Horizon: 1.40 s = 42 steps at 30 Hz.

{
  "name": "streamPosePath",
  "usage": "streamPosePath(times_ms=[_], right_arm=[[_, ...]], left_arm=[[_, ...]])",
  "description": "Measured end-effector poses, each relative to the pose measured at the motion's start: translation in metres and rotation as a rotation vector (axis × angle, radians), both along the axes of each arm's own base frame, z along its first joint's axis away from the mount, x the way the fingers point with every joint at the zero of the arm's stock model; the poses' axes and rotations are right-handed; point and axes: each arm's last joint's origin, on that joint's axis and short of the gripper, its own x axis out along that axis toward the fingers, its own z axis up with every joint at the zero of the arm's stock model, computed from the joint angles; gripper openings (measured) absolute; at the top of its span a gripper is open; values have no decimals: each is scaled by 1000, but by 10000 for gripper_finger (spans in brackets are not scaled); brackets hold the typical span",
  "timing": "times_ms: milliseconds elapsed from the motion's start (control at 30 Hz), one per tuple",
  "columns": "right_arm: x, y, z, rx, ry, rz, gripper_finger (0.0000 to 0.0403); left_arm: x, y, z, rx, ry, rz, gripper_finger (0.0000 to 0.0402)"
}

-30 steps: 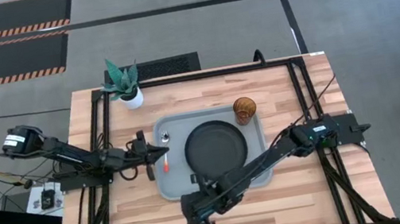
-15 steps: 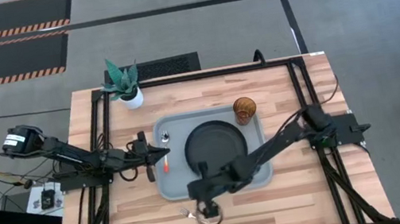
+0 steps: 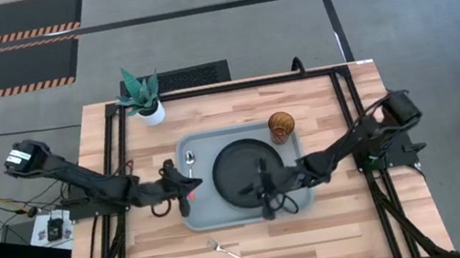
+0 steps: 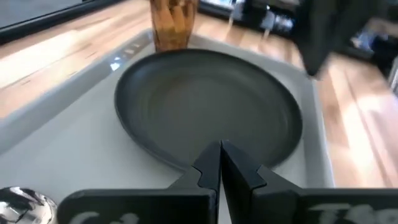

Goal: Pick and place plate/cup/fork/spoon on tray
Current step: Put the orange fork on the gray tray to the right of the orange spoon

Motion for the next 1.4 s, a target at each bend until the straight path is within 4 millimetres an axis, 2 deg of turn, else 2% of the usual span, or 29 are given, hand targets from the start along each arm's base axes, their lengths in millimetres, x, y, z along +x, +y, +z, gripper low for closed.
streamPosePath(times_ms=[133, 333, 500, 767, 933, 1100, 1200, 1400], right_arm=[[-14, -7, 0, -9, -31, -23, 3], [-32, -6, 3, -40, 13, 2, 3], [-54, -12, 8, -90, 43, 22, 3], [-98, -24, 15, -168, 19, 67, 3], [-119, -37, 24, -175, 23, 45, 4], [-131, -48, 39, -173, -12, 14, 4], [-135, -51, 48, -128, -61, -12, 11], [-141, -53, 58, -39, -124, -41, 11]], left_arm=[[7, -17, 23, 39, 63, -30, 0], [10, -47, 47, -21, 28, -84, 0], [20, -78, 50, -62, 35, -65, 0], [65, -128, 46, -222, 231, 0, 0], [88, -145, 48, -489, 324, 158, 0], [103, -160, 69, -769, 219, 291, 0], [104, -163, 84, -811, 216, 321, 0], [106, -160, 108, -789, 253, 334, 0]])
